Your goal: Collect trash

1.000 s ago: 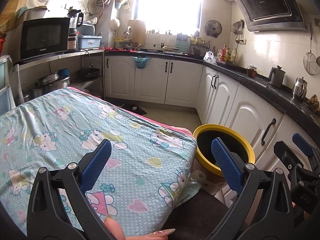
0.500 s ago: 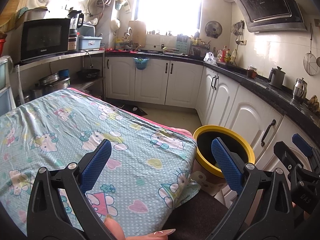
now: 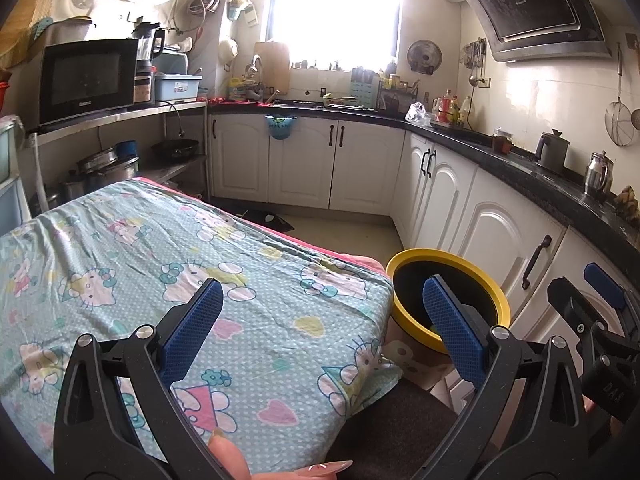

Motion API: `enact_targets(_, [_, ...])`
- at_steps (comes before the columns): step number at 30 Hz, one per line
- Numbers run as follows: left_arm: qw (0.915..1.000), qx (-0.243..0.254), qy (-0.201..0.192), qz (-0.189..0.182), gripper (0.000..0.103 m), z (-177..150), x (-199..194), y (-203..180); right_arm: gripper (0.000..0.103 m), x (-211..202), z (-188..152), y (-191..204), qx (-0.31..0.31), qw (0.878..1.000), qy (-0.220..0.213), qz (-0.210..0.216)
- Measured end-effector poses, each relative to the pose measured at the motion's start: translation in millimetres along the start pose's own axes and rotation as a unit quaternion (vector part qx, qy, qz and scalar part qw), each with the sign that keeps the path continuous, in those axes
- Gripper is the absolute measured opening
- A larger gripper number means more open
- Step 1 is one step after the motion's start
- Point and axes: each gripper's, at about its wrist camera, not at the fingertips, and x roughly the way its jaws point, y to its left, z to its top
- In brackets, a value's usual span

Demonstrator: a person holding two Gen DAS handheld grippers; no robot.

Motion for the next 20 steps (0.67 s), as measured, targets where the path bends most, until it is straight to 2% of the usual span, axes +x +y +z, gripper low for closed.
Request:
enact_targets(7, [1.0, 0.008, 0.001, 0.003, 0.092, 0.5, -3.5, 2.9, 0.097, 5.6, 0.8, 9.8, 0.002, 1.0, 0.012, 0.012])
enact_targets(12, [0.9998, -0.012, 0.017, 0.009, 0.092, 0.3, -15.2, 27.3, 0.097, 23.9, 7.2, 36.4, -0.008, 0.998, 0.037, 0.053])
enact_targets(15, [0.9979, -0.036, 0.019, 0.051, 0.092, 0.7, -27.0, 70.2, 0.097, 47.9, 11.9, 73.1, -0.031, 0.992, 0.064, 0.104])
enact_targets(16, [0.9955, -0.044, 0.021, 0.081, 0.092, 0.0, -31.4, 91.9, 0.097, 56.6, 12.2, 88.4, -0.038, 0.988, 0.076, 0.127])
enact_targets(18, [0.9884, -0.07, 0.034, 0.131, 0.092, -2.8, -36.2, 134.9, 0.097, 73.6, 12.2, 120.4, -0.051, 0.979, 0.105, 0.168])
enact_targets(20, [0.9757, -0.102, 0.058, 0.185, 0.092, -8.6, -36.7, 182.3, 0.097, 94.9, 9.8, 168.5, -0.068, 0.961, 0.136, 0.232])
